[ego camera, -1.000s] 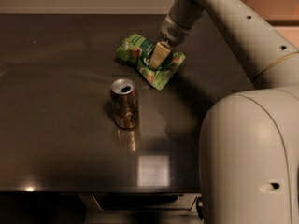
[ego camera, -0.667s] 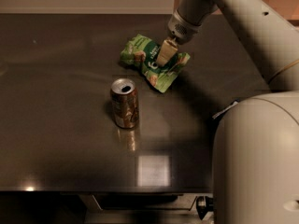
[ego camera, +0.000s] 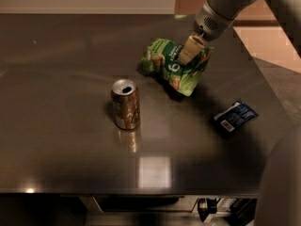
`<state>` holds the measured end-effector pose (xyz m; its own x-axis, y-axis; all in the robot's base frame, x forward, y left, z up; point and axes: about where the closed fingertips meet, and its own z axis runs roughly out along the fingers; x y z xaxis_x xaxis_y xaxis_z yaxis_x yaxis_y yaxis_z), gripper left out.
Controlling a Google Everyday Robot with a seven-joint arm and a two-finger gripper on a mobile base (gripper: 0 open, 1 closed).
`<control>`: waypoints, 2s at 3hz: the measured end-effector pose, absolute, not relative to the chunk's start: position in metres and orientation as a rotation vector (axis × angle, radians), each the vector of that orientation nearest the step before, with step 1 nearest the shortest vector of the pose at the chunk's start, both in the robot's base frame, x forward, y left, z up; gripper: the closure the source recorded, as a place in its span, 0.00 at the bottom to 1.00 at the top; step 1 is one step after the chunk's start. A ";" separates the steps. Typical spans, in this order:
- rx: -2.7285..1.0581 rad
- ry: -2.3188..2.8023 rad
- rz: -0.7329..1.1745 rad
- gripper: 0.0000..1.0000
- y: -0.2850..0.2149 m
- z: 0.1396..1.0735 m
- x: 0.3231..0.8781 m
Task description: Move green rice chip bag near rxbar blueberry
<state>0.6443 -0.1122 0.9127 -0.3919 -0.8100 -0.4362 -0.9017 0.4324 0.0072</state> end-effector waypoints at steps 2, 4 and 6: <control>-1.379 2.403 0.325 1.00 -0.169 0.934 0.594; -1.309 2.482 0.333 0.83 -0.204 0.929 0.572; -1.276 2.481 0.311 0.37 -0.214 0.921 0.568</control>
Offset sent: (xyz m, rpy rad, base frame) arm -0.0886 -0.0979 0.0309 -0.0441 0.0766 -0.1384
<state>0.5681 -0.2140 0.9211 -0.5426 -0.7450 -0.3879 -0.8177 0.5742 0.0410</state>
